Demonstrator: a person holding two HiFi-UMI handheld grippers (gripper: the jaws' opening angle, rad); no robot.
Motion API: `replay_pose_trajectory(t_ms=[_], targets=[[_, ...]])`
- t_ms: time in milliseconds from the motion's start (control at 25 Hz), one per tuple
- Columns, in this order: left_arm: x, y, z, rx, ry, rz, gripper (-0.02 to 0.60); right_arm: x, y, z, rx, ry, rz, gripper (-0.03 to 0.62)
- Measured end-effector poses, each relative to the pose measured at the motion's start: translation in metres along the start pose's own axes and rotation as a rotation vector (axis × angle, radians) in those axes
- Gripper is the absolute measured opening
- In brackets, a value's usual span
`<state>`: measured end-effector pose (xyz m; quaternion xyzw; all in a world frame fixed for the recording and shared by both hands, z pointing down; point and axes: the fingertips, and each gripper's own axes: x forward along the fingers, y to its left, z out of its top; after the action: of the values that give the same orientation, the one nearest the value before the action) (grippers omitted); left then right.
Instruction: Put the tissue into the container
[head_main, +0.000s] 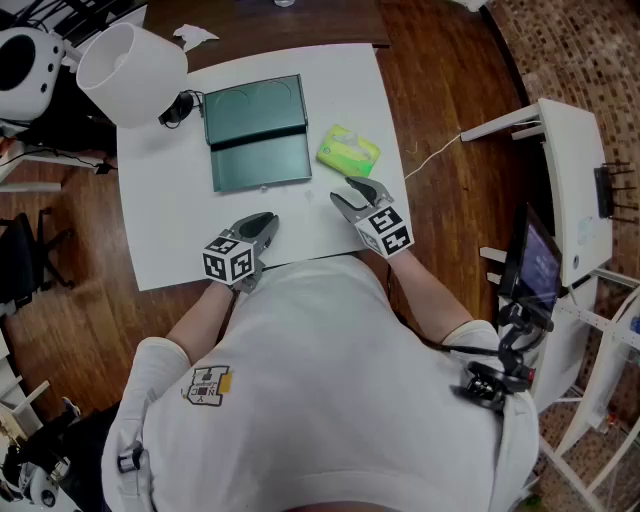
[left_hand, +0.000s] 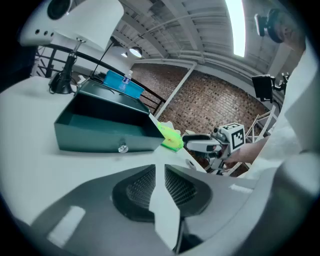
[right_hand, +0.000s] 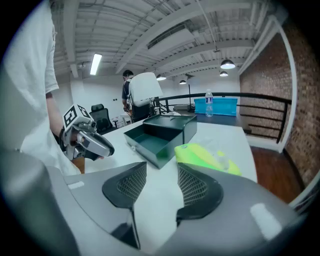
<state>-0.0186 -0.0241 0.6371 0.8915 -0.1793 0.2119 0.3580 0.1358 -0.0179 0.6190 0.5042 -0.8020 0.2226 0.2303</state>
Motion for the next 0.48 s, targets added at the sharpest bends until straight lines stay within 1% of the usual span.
replay_pose_trajectory(t_ms=[160,280,360,480], targets=[[0.023,-0.016,0.011,0.043,0.016,-0.027,0.065,-0.005,-0.043,0.016,-0.137,0.031,-0.024,0.269],[0.047,-0.032,0.021,0.072,0.034,-0.057,0.090,-0.001,-0.069,0.011,-0.223,0.095,-0.012,0.346],[0.065,-0.046,0.026,0.089,0.054,-0.083,0.097,0.004,-0.080,0.003,-0.267,0.143,0.012,0.396],[0.088,-0.062,0.028,0.114,0.092,-0.102,0.106,0.013,-0.086,-0.010,-0.287,0.202,0.086,0.462]])
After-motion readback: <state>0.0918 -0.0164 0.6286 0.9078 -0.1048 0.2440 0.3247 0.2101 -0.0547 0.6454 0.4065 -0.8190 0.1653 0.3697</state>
